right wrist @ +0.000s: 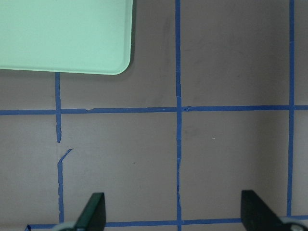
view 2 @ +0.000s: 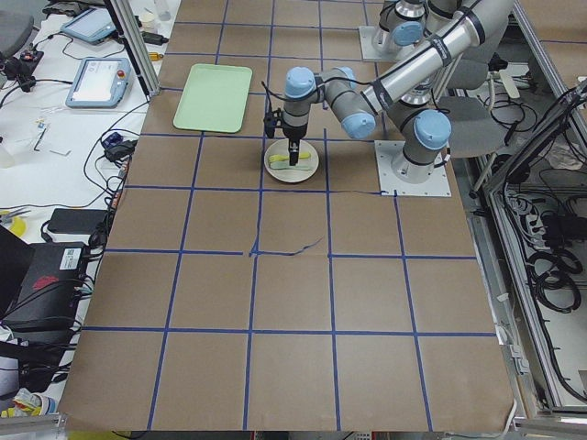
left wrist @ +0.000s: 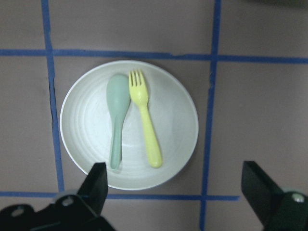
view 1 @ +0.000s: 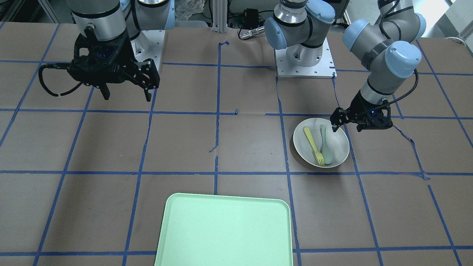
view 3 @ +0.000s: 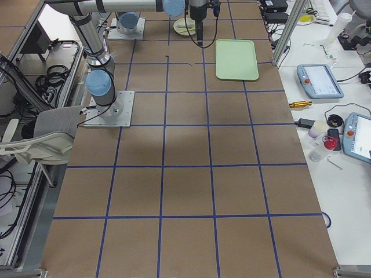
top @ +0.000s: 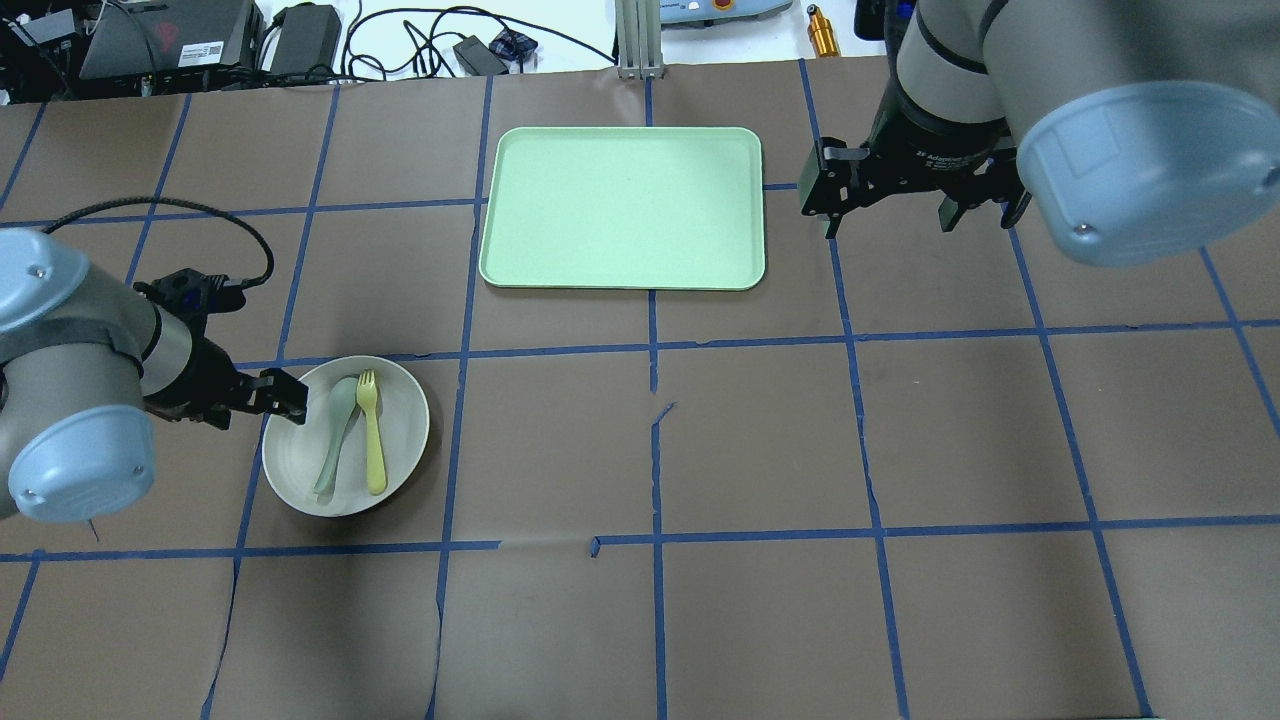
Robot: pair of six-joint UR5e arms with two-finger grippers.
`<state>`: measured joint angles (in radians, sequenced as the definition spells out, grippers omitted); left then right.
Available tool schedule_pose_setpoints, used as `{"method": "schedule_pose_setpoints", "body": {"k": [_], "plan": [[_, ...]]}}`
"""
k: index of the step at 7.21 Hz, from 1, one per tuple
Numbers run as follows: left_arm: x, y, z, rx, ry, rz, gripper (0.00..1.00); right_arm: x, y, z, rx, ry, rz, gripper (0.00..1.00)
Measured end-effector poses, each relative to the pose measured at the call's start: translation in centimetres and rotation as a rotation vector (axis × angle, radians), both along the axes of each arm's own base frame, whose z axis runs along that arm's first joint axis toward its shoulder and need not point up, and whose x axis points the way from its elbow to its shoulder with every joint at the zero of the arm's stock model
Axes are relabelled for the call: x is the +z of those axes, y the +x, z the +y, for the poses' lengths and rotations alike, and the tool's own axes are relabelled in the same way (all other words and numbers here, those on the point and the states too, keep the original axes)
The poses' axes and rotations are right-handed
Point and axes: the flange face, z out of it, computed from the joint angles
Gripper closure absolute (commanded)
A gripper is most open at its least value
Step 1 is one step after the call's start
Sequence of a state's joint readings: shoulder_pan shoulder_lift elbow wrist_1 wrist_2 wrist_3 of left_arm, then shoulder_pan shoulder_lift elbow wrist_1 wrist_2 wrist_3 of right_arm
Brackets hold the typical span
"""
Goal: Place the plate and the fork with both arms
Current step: 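Move the left gripper down to the rim of the white plate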
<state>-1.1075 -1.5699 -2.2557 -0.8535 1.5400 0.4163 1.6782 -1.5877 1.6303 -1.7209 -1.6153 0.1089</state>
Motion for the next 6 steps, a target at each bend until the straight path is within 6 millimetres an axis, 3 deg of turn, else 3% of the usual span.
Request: {"method": "schedule_pose_setpoints", "body": {"k": [1, 2, 3, 6], "plan": [[-2.0, 1.3, 0.9, 0.018, 0.002, 0.001, 0.34, 0.0, 0.0, 0.0, 0.0, 0.001, 0.0, 0.0], [-3.4, 1.9, 1.5, 0.029, 0.007, 0.004, 0.5, -0.1, 0.0, 0.0, 0.001, 0.001, 0.0, 0.0], [-4.5, 2.1, 1.7, 0.035, 0.015, 0.009, 0.55, -0.1, 0.0, 0.0, 0.0, 0.002, 0.0, 0.0], [-5.9, 2.4, 1.6, 0.045, 0.031, 0.019, 0.97, -0.1, 0.1, 0.0, 0.002, 0.003, 0.0, 0.0]]}}
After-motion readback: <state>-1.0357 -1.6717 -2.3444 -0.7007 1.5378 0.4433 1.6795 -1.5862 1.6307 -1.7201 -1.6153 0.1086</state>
